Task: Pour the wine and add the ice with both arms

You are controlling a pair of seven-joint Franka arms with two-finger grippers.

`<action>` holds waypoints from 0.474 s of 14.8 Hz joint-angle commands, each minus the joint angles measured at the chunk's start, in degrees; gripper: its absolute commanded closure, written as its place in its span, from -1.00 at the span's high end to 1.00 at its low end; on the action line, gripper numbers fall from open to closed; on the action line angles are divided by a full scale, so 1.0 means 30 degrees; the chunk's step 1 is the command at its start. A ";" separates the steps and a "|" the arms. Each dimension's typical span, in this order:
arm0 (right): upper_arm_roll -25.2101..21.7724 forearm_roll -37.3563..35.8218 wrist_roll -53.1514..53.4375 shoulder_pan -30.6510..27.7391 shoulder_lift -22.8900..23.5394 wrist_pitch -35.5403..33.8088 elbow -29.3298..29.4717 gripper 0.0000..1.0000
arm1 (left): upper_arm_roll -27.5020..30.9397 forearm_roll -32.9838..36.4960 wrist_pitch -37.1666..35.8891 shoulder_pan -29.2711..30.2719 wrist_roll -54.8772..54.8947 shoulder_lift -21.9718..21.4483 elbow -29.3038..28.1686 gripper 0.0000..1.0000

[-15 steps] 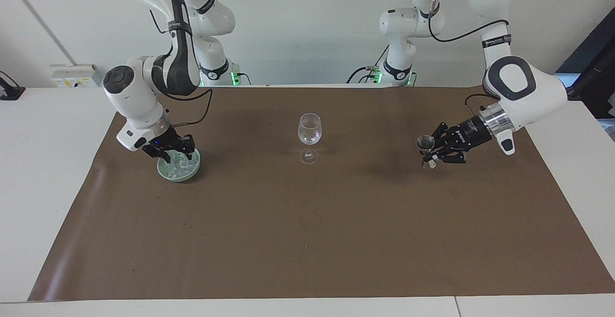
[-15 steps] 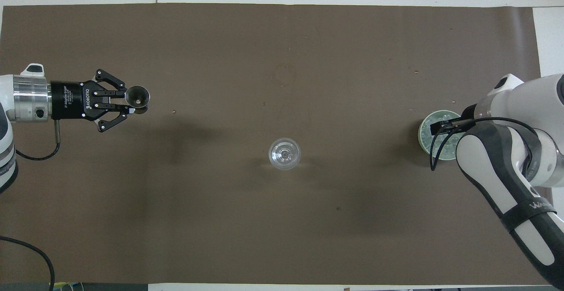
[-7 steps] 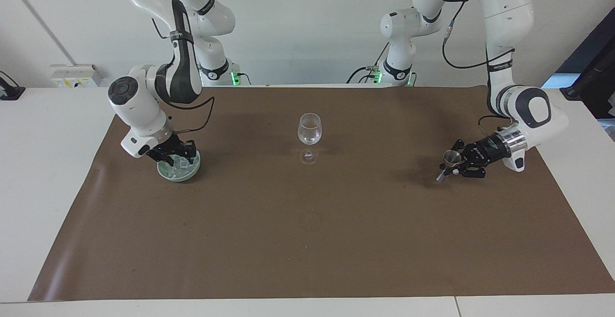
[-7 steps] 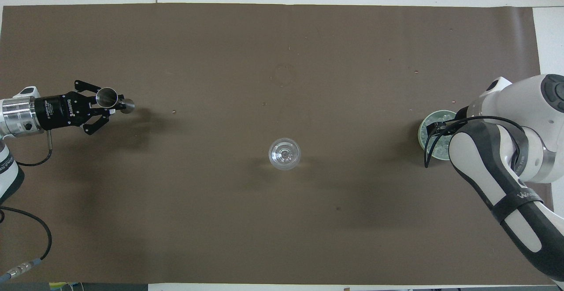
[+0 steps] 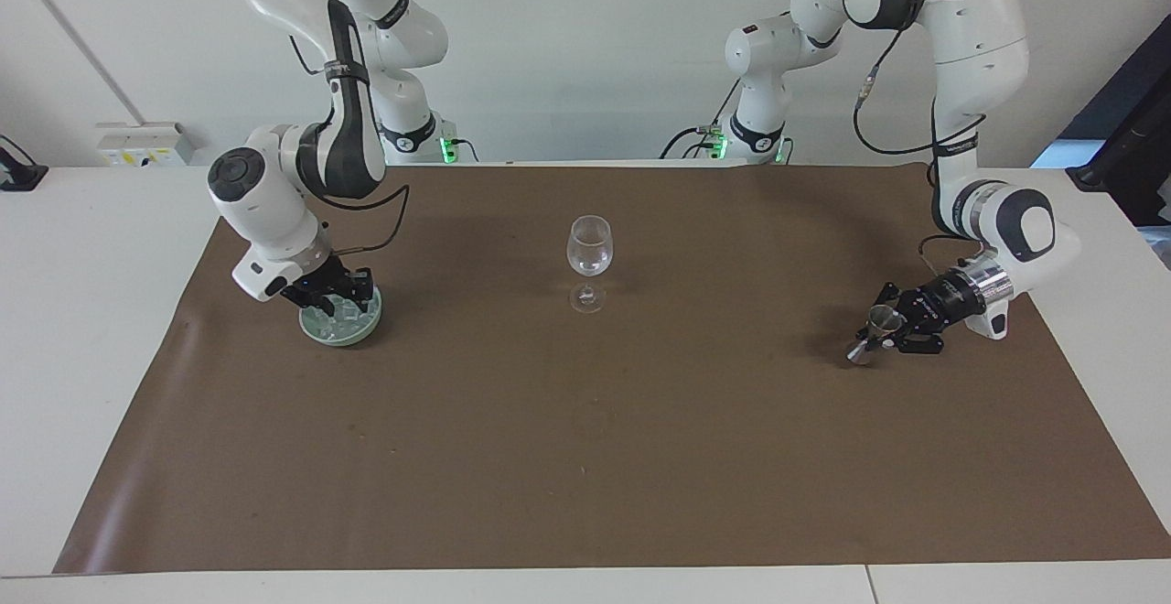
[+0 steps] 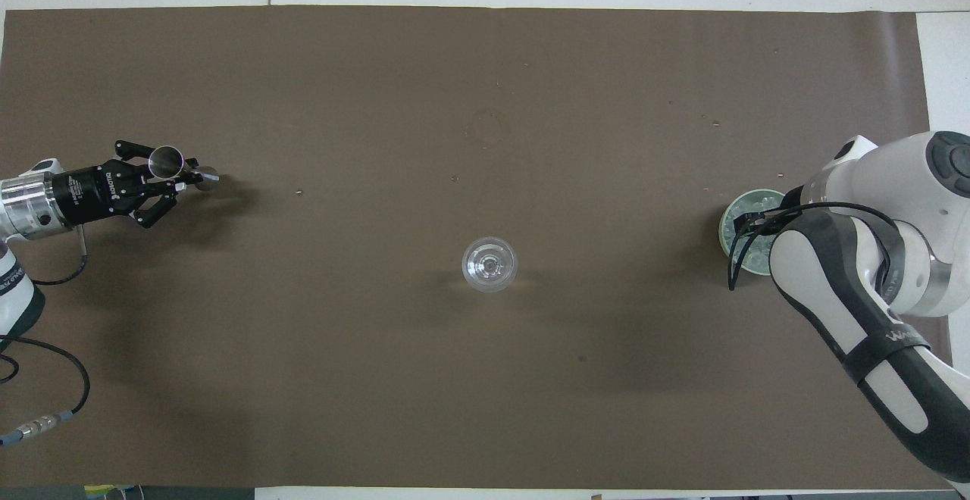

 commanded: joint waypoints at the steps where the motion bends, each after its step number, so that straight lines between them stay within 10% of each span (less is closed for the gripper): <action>1: 0.0124 0.0118 0.0115 -0.0307 0.0500 0.0868 -0.0203 0.16 | -0.0139 -0.0374 -0.0541 0.0488 0.0017 0.0494 0.0360 -1.00; 7: 0.0124 0.0058 0.0144 -0.0308 0.0530 0.0548 -0.0086 0.08 | -0.0080 -0.0316 0.0015 0.0576 -0.0042 0.0465 -0.0254 -1.00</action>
